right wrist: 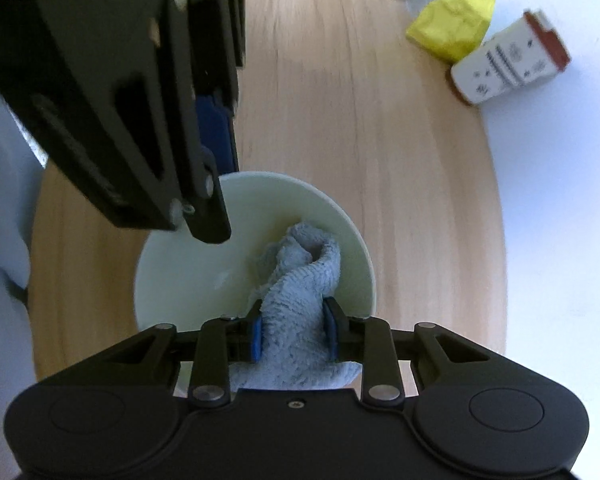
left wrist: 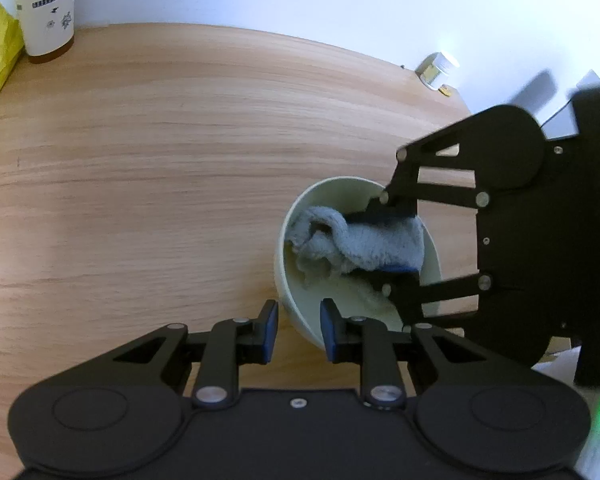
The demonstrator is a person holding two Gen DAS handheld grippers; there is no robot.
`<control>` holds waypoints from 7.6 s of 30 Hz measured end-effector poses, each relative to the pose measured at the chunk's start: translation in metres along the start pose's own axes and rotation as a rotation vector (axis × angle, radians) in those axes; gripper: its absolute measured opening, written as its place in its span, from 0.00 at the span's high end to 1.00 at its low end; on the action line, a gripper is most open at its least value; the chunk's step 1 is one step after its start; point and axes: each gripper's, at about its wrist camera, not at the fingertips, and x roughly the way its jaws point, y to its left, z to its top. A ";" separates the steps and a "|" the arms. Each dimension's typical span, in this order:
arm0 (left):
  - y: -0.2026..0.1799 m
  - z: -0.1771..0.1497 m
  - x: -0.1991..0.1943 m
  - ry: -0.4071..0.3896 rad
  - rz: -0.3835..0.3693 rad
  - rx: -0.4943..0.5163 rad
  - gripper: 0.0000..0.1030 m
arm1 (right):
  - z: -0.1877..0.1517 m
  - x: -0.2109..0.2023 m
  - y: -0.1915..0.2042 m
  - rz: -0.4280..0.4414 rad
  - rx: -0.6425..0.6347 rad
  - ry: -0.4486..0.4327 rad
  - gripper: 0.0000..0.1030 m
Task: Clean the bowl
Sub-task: 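Hold the bowl with the left gripper while the right gripper rubs the cloth around inside, then tilt the bowl with the left gripper while the right gripper scrubs its inner wall, then press the cloth deep into the bowl with the right gripper, circling the base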
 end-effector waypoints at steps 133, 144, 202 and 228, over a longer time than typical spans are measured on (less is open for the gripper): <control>-0.049 -0.047 -0.043 -0.078 -0.094 -0.302 0.87 | -0.084 0.040 -0.092 0.664 0.889 -0.207 0.89; -0.050 -0.043 -0.025 -0.066 -0.063 -0.314 0.88 | -0.068 0.054 -0.053 0.663 0.770 -0.154 0.89; -0.088 -0.009 0.016 0.007 0.149 0.131 0.94 | -0.063 0.033 -0.017 0.653 0.255 -0.067 0.91; -0.079 0.010 0.020 0.033 0.126 0.111 0.85 | -0.092 -0.028 0.037 -0.037 0.093 -0.049 0.95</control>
